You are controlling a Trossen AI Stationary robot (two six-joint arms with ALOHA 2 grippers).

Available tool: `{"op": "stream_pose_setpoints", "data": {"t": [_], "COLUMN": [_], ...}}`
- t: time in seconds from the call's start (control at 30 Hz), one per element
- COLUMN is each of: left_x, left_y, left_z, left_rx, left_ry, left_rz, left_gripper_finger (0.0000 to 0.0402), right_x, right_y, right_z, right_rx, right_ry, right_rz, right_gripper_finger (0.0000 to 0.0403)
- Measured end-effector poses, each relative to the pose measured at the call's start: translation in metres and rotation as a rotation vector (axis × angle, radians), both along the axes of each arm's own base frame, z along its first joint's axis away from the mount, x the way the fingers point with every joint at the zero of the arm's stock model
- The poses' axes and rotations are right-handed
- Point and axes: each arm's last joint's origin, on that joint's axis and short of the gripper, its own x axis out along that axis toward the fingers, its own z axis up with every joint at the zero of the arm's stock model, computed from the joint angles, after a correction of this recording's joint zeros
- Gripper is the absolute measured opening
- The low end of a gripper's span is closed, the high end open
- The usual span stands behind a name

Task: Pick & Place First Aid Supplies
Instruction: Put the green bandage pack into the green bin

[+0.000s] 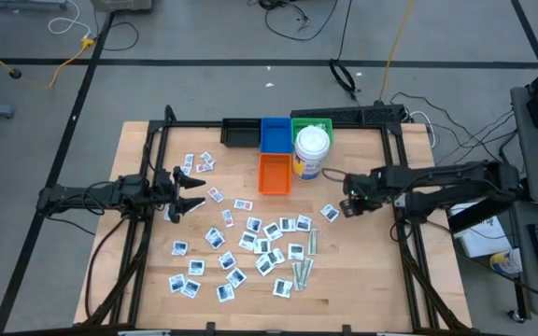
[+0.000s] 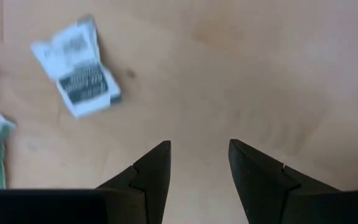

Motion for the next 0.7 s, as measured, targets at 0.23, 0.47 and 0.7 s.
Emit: {"op": "stream_pose_setpoints", "data": {"t": [0.23,0.47,0.7], "left_x": [0.0,0.0,0.0], "left_y": [0.0,0.0,0.0], "left_z": [0.0,0.0,0.0], "left_rx": [0.0,0.0,0.0], "left_ry": [0.0,0.0,0.0], "left_rz": [0.0,0.0,0.0], "left_gripper_finger": [0.0306,0.0306,0.0306], "right_x": [0.004,0.003,0.01], "right_y": [0.026,0.049,0.061], "right_z": [-0.006,-0.009,-0.009], "right_rx": [0.015,0.019,0.017], "right_ry": [0.05,0.076,0.099], "right_rz": [0.074,0.129,0.148], "right_gripper_finger": [0.0155,0.0155,0.0155]}}
